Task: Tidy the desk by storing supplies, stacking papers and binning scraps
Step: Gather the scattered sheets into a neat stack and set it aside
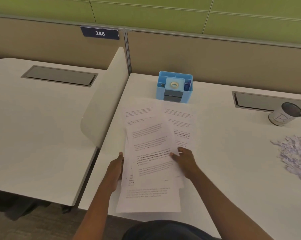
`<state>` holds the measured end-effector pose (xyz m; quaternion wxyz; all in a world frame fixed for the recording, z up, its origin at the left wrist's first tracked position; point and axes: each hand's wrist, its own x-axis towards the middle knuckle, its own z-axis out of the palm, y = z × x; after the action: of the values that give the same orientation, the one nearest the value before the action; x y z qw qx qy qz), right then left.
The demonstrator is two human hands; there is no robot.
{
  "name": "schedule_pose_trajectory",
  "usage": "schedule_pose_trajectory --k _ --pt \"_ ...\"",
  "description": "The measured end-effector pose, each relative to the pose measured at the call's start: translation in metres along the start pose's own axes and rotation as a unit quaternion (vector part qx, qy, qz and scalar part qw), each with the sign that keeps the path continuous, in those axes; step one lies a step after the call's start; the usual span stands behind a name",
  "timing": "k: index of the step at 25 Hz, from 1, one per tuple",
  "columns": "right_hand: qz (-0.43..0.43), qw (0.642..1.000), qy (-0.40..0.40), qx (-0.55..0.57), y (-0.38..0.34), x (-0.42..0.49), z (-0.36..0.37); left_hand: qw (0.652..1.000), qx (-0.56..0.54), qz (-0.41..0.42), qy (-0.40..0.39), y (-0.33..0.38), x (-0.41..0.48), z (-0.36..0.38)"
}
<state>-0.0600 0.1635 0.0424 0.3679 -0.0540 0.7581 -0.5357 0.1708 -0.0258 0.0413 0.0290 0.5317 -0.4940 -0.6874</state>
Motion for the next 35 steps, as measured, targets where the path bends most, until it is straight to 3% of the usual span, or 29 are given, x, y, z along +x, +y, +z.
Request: schedule_pose_trajectory --k 3,6,11,14,16,18,22,26,31,35 --pt "-0.035 0.99 0.067 -0.121 0.005 -0.004 0.014 0.999 0.009 0.04 -0.012 -0.003 0.0 0.001" --pt "-0.061 0.976 0.051 -0.202 0.003 -0.01 0.018 0.997 0.008 0.081 -0.017 -0.005 -0.003 0.002" --pt "-0.074 0.976 0.066 -0.192 -0.01 -0.012 0.001 0.994 -0.014 0.107 -0.024 0.008 -0.018 -0.003" --pt "-0.059 0.997 -0.04 -0.038 -0.04 -0.023 -0.015 0.988 -0.036 0.139 -0.058 0.026 -0.029 -0.002" --pt "-0.058 0.985 -0.153 0.045 -0.059 -0.029 -0.026 0.983 -0.044 0.163 -0.078 0.043 -0.035 0.007" --pt "-0.058 0.976 -0.194 0.083 -0.077 -0.036 -0.036 0.977 -0.038 0.187 -0.092 0.063 -0.042 0.019" --pt "-0.118 0.987 -0.085 0.064 -0.109 -0.056 -0.049 0.962 -0.011 0.251 -0.109 0.101 -0.058 0.044" --pt "-0.191 0.977 -0.005 0.097 -0.126 -0.082 -0.055 0.943 -0.009 0.307 -0.126 0.125 -0.076 0.067" --pt "-0.201 0.975 0.024 0.09 -0.103 -0.084 -0.056 0.945 0.003 0.305 -0.122 0.116 -0.075 0.071" --pt "-0.19 0.979 -0.008 0.068 -0.079 -0.082 -0.048 0.947 -0.011 0.296 -0.124 0.103 -0.066 0.075"
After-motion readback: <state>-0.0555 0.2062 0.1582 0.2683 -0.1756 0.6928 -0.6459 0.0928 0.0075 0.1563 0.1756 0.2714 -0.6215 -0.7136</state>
